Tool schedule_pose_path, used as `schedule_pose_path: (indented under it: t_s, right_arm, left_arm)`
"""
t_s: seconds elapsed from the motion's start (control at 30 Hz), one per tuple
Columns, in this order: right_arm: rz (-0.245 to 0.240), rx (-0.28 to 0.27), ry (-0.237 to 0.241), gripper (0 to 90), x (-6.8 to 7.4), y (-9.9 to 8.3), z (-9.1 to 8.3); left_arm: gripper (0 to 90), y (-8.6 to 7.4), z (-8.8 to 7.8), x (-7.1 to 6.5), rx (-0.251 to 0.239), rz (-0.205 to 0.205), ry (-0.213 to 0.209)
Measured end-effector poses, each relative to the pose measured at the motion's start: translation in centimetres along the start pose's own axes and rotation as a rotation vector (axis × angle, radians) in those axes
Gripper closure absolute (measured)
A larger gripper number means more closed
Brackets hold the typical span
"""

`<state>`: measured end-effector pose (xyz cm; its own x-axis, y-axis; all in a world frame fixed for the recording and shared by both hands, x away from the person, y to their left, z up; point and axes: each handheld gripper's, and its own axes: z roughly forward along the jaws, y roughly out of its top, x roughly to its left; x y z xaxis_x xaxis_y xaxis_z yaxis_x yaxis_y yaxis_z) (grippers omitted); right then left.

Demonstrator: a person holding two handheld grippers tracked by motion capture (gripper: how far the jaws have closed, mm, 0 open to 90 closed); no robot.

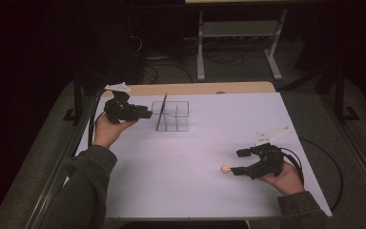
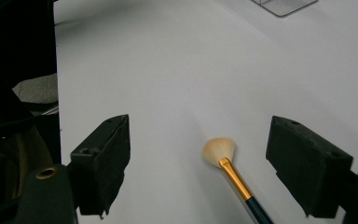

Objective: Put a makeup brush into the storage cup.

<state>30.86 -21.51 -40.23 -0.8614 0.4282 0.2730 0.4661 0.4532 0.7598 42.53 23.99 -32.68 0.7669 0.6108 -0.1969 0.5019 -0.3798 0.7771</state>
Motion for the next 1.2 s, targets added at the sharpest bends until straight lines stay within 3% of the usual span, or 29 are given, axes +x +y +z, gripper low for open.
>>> schedule_pose_path:
  t_s: [1.2]
  right_arm:
    - [-0.015,0.018,-0.011,21.2,0.1,0.1,0.1]
  left_arm:
    - [50.9,-2.2,-2.1,-1.5,-0.014,0.025,-0.004]
